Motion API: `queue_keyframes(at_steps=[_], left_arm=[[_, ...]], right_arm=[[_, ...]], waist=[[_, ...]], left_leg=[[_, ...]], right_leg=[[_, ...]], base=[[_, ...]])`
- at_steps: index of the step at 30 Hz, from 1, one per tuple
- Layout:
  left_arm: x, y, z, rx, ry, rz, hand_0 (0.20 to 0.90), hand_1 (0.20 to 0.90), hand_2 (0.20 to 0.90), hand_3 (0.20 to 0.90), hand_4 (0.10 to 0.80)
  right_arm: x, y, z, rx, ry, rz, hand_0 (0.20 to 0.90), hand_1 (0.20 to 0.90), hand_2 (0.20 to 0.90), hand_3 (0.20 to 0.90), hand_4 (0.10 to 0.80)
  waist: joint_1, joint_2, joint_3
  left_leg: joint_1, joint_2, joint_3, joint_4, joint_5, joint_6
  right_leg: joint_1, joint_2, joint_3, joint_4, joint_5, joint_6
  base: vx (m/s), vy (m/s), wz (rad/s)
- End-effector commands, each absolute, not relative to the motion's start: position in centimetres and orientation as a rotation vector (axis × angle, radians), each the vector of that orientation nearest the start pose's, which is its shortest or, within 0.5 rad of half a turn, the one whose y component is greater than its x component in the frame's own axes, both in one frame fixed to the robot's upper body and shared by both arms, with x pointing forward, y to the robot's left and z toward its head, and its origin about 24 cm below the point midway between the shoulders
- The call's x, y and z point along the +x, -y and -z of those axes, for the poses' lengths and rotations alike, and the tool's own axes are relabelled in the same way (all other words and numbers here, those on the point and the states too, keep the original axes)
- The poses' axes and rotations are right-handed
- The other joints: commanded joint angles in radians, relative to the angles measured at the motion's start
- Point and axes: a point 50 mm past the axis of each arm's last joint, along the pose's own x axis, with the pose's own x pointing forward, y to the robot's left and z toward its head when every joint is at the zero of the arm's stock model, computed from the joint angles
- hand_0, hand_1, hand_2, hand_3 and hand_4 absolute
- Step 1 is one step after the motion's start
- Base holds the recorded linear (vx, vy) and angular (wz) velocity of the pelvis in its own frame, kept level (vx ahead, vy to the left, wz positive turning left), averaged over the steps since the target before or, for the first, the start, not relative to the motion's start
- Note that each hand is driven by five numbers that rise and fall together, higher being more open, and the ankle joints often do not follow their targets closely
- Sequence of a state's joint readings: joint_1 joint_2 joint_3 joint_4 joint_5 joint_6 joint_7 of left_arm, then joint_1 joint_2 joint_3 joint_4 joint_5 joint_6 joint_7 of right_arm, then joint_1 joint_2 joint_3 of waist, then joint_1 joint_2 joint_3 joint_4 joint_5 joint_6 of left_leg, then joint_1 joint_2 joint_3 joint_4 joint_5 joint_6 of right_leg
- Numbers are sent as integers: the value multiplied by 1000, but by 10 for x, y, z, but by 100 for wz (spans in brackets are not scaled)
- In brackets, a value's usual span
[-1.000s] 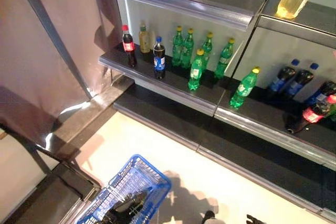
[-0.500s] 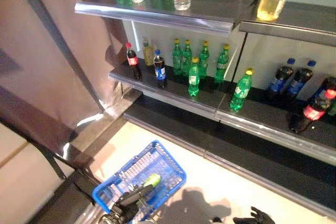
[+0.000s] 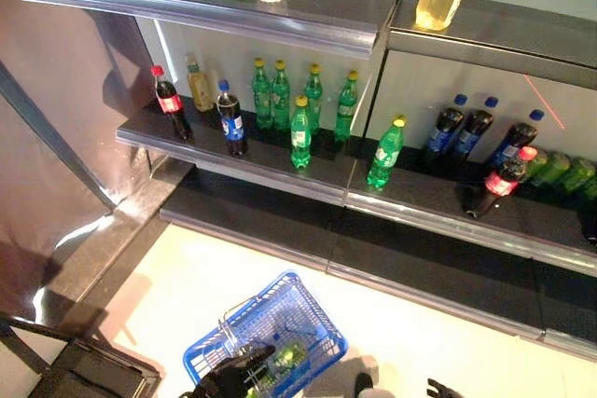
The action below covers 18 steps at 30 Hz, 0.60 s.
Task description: Pick up the drink and place into the basket.
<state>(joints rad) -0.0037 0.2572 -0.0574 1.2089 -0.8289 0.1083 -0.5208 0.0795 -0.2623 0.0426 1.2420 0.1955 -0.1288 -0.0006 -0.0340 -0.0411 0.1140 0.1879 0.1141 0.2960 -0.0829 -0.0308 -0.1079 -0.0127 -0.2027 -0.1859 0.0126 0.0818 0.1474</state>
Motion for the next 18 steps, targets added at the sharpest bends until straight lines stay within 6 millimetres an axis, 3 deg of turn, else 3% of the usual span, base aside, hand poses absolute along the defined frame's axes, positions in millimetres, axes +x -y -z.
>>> queue_keyframes(at_steps=[1, 3, 8, 18], left_arm=[[160, -233, 125, -813, -733, -47, 300, 300, 300, 200, 100], [160, -231, 125, -811, -722, -38, 300, 300, 300, 200, 100], [167, -230, 122, -808, -714, -46, 300, 300, 300, 200, 100], [153, -234, 127, -820, -730, -51, 300, 300, 300, 200, 100]], right_arm=[[93, 265, 149, -136, -1079, 260, 900, 900, 900, 900, 800], [98, 262, 149, -136, -1067, 244, 900, 900, 900, 900, 800], [105, 259, 148, -141, -1060, 214, 900, 900, 900, 900, 800], [94, 267, 149, -172, -1093, 222, 900, 900, 900, 900, 800]], waist=[[22, 47, 9], [36, 43, 14], [47, 41, 8], [47, 31, -23]], left_leg=[[-118, 21, -25, 33, 59, 43], [-109, 19, 17, 23, 53, 43], [-108, 21, 35, 21, 51, 48], [-78, 36, 60, 57, 32, 35]], right_leg=[[7, -55, -20, 160, -104, 33], [-6, -77, -67, 144, -71, 51], [4, -76, -77, 109, -65, 47], [71, -59, -102, 65, -75, 29]], base=[[-43, 16, -15], [-57, 8, -32], [-49, -28, -32], [35, -4, 3]])
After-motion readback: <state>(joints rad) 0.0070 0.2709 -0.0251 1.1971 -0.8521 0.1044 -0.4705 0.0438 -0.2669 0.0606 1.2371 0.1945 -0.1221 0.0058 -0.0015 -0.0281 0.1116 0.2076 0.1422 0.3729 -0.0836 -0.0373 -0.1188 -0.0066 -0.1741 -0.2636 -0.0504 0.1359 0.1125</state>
